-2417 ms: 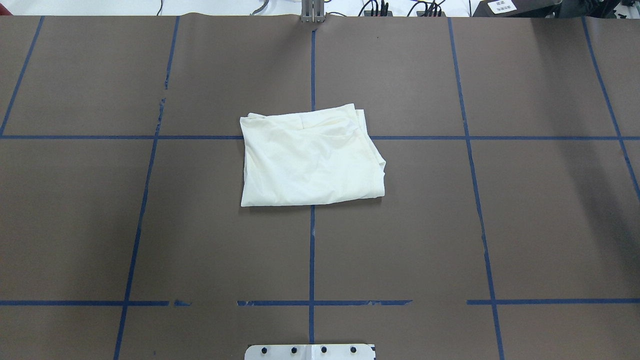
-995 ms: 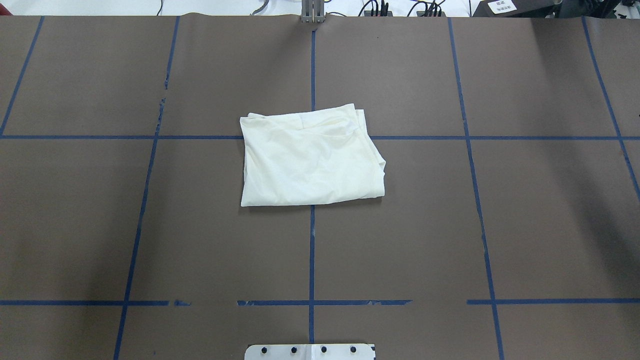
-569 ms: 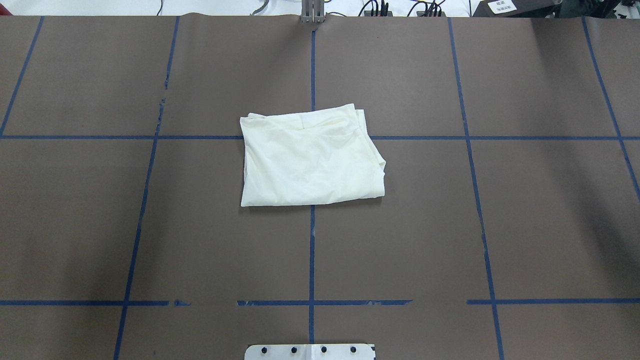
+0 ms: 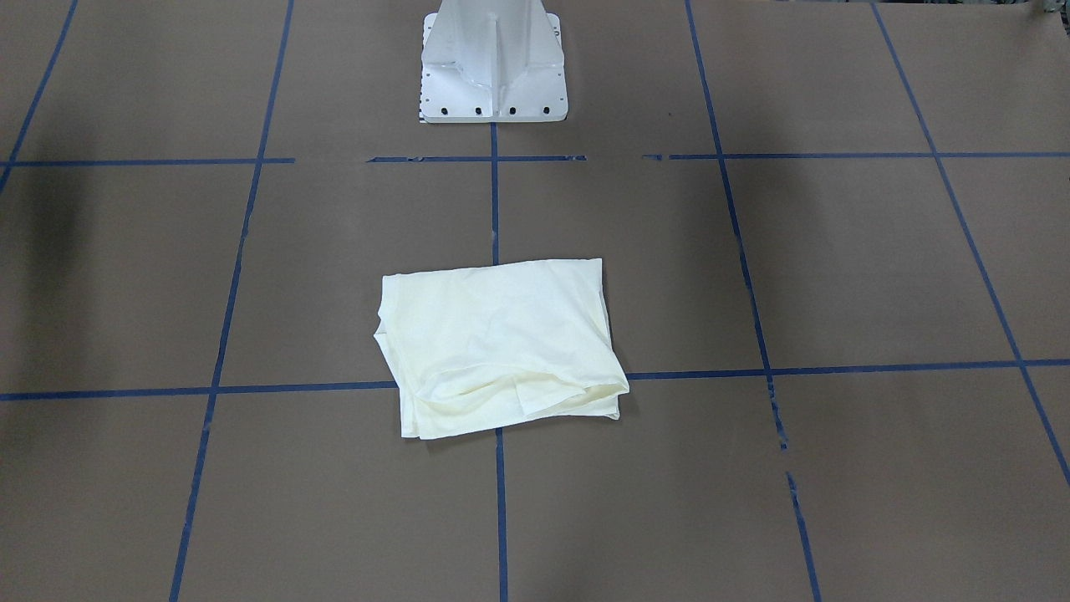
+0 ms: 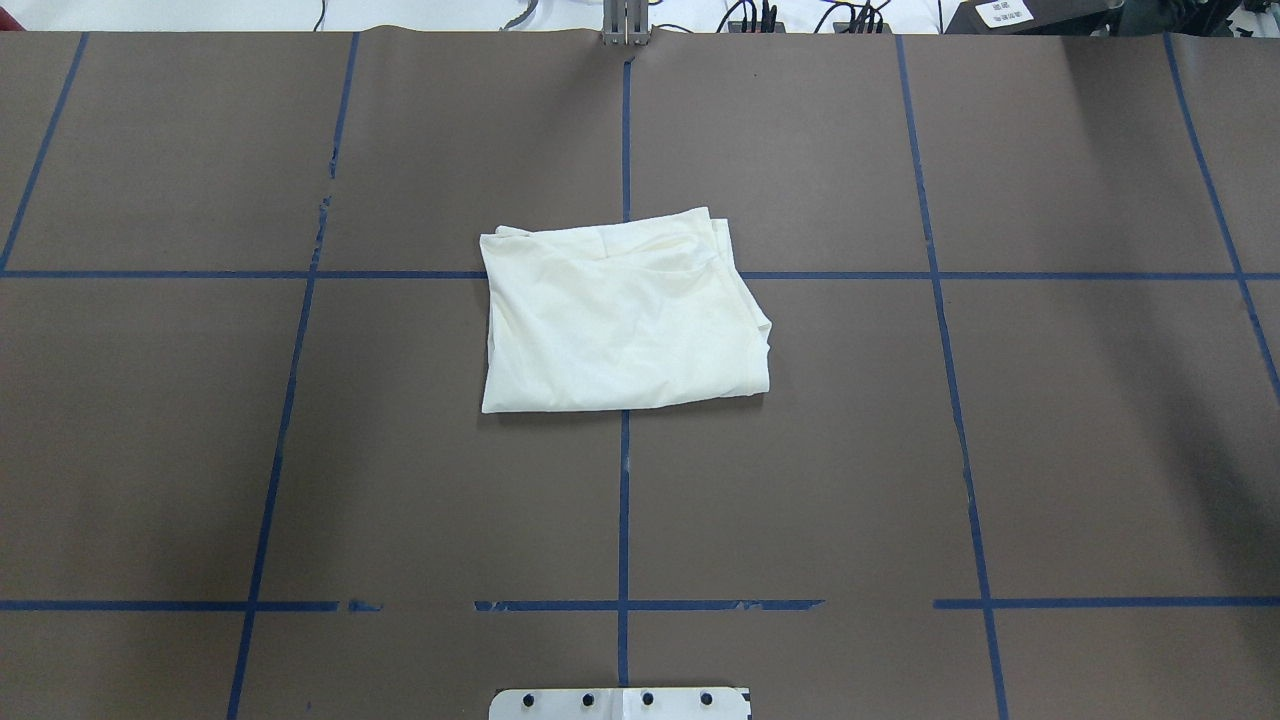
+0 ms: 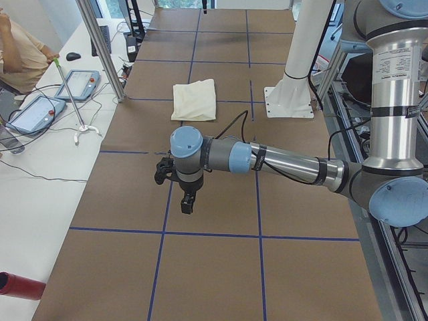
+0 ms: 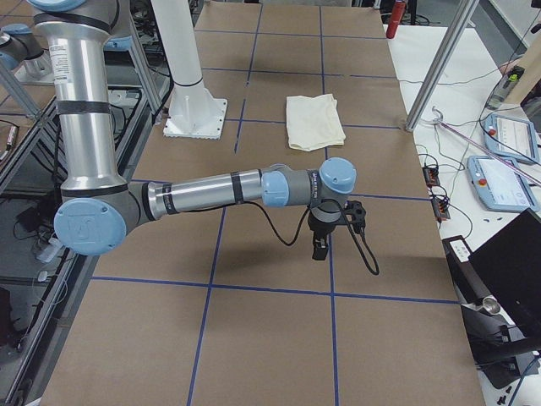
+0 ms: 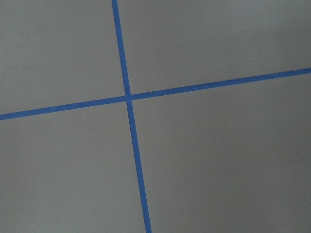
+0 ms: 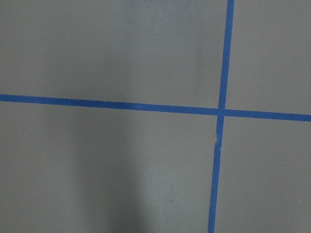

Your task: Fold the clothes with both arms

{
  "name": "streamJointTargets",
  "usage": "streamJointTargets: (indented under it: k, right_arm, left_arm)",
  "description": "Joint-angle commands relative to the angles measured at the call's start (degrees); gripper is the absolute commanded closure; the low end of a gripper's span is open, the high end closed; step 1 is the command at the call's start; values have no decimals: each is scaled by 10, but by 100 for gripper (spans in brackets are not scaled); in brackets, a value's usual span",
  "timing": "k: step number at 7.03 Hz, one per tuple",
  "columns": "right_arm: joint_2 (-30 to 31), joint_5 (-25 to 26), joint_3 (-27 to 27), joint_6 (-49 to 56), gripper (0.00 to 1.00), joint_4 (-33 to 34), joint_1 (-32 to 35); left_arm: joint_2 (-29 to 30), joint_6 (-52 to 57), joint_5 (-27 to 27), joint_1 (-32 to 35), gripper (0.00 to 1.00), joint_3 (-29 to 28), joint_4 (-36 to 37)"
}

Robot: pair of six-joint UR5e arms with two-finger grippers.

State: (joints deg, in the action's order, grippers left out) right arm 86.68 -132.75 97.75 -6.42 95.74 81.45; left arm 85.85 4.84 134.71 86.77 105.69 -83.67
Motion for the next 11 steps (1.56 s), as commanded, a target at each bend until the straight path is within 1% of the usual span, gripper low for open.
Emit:
streamJointTargets:
  k: [1, 2, 3, 5, 6, 7, 8, 10, 11]
  right_arm:
    - [36, -28, 42, -3, 0, 1, -1]
    - [58, -52, 44, -3, 0, -2, -1]
    - [59, -52, 46, -4, 0, -14, -1]
    - [75, -59, 68, -4, 0, -25, 1]
    - [75, -63, 48, -1, 0, -24, 1]
    - [74, -60, 39, 3, 0, -26, 0]
    - [73, -54, 39, 5, 0, -27, 0]
    - [67, 18, 50, 6, 0, -28, 0]
    - [67, 14, 50, 6, 0, -28, 0]
  left_arm:
    - [-1, 5, -3, -1, 0, -1, 8]
    - [4, 5, -2, -2, 0, -3, 8]
    - [4, 6, -1, -1, 0, 5, 8]
    - [4, 6, -1, -1, 0, -5, 9]
    - [3, 6, -1, -1, 0, -9, 8]
    - [2, 7, 3, -1, 0, -9, 7]
    - [5, 7, 3, -1, 0, -16, 4]
    - [3, 8, 3, -1, 0, -12, 7]
    - [3, 8, 4, -1, 0, -19, 4]
